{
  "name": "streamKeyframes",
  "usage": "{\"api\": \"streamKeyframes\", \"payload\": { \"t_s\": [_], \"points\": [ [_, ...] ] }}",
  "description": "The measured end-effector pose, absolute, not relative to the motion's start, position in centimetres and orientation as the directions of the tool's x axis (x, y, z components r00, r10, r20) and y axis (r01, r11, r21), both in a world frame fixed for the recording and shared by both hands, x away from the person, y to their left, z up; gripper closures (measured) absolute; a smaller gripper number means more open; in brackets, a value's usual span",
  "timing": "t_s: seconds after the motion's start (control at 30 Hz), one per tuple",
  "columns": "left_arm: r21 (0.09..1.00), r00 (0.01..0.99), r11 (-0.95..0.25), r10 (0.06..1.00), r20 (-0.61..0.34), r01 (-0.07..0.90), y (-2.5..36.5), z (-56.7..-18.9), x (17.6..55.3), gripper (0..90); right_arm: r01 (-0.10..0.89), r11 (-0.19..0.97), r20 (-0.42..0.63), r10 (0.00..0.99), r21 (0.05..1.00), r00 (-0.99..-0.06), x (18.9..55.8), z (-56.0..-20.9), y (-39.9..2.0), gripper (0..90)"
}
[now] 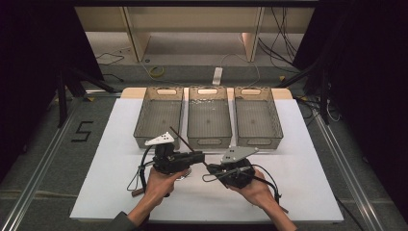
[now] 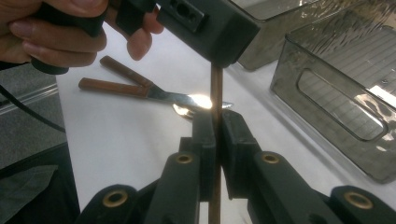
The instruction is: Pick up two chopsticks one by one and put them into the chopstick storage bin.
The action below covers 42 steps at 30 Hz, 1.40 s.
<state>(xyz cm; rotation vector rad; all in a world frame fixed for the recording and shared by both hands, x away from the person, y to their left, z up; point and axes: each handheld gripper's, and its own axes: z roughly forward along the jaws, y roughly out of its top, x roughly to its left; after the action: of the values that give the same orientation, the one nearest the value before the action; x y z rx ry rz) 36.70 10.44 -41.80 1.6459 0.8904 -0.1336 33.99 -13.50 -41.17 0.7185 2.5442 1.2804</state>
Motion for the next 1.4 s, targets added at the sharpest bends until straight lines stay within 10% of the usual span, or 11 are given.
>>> {"api": "streamKeyframes", "payload": {
  "t_s": [0.6, 1.4],
  "points": [
    [0.815, 0.708, -0.053, 0.529, -0.467, 0.577, 12.8, -39.9, 37.1, 84.2, 0.367, 0.484, 0.063, 0.534, 0.794, -0.843, 33.8, -41.0, -17.6, 46.1],
    [0.795, 0.651, -0.013, 0.582, -0.487, 0.606, 18.9, -35.3, 39.9, 84.0, 0.506, 0.472, 0.072, 0.677, 0.722, -0.733, 33.1, -42.9, -23.4, 31.0]
  ]
}}
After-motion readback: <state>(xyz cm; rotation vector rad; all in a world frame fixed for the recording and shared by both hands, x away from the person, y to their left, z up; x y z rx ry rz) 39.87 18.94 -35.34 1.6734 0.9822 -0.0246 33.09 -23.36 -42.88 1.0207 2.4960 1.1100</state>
